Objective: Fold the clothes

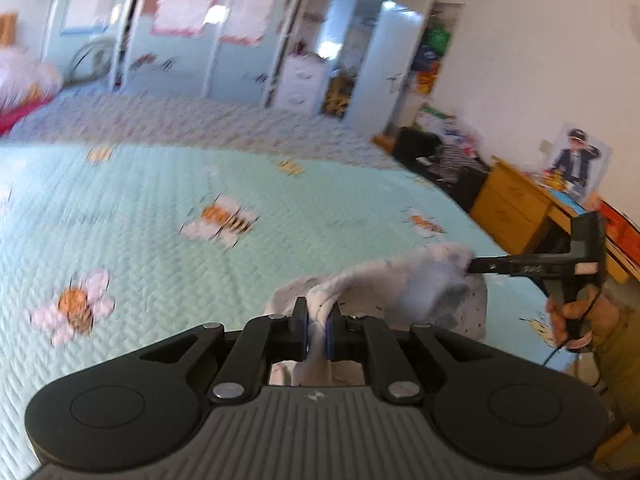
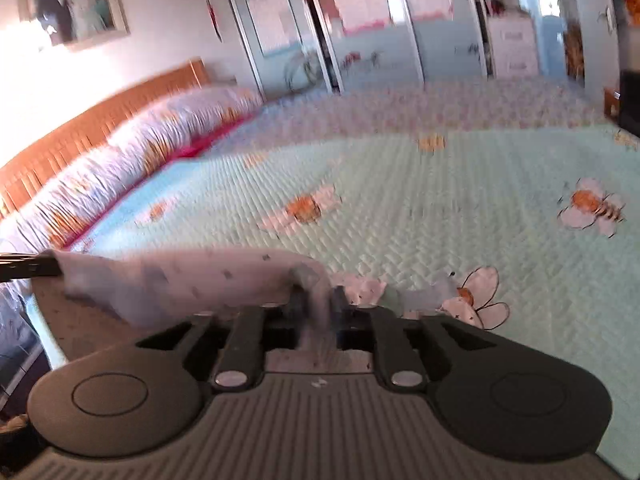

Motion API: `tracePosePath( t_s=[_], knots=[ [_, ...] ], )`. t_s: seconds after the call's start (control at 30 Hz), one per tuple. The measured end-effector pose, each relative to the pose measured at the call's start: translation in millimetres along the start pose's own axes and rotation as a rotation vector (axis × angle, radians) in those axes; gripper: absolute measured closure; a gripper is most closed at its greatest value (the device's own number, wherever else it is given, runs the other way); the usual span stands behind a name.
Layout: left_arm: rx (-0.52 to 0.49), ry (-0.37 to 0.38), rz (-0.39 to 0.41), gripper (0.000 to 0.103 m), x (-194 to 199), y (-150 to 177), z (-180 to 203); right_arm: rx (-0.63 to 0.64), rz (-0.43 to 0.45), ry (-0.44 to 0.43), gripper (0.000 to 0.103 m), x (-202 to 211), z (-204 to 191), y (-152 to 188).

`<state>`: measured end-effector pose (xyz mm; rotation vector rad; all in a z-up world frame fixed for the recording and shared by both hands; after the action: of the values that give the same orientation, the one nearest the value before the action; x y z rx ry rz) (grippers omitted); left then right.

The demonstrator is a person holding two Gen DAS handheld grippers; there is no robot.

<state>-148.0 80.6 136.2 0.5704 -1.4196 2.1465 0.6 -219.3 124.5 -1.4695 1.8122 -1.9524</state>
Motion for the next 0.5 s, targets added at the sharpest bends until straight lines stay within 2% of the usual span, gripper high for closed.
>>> tracePosePath(
  t_s=[0.03, 0.13, 0.17, 0.23, 0.33, 0.4, 0.5],
  knots=[
    [0.011, -0.012, 0.0, 0.095, -0.8, -0.4, -5.3, 0.021, -0.028, 0.037, 0.062, -20.9, 5.3, 3.4],
    [0.087, -0.058, -0.067, 0.095, -30.6, 12.7, -28.7, 0.101, -0.192, 0.153, 0.06, -83.5, 14.9, 30.5],
    [0.097, -0.071, -0.082, 0.095, -37.2, 16.8, -33.8, 0.103, -0.203, 0.16, 0.06, -88.1, 12.8, 35.2],
    [0.115, -0.062, -0.093, 0.095, -41.8, 20.3, -41.8, 0.098, -0.144, 0.117, 0.061, -78.5, 1.9, 37.7],
    [0.114, -0.057, -0.098, 0.095, -44.6, 23.0, -46.3, 0.204, -0.063, 0.092, 0.061, -54.3, -22.6, 38.3],
    [0.111, -0.055, -0.1, 0.095, -44.9, 24.4, -49.0, 0.34, -0.061, 0.066, 0.061, -51.3, -44.1, 43.7],
    [0.121, -0.06, -0.099, 0.095, -43.6, 27.3, -53.9, 0.508, -0.105, 0.024, 0.061, -65.0, -71.8, 52.4]
  ],
)
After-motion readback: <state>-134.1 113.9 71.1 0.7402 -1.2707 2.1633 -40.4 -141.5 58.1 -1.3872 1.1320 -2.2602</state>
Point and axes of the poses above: each gripper's, at about its wrist camera, not at the fingertips, and x roughly against the way its jaws point, z to its right, y to its underside, the point moved 7 cm from there along -x, roughly the way its jaws point, and after that the axes turned 5 degrees about x, right-handed, at the moved point
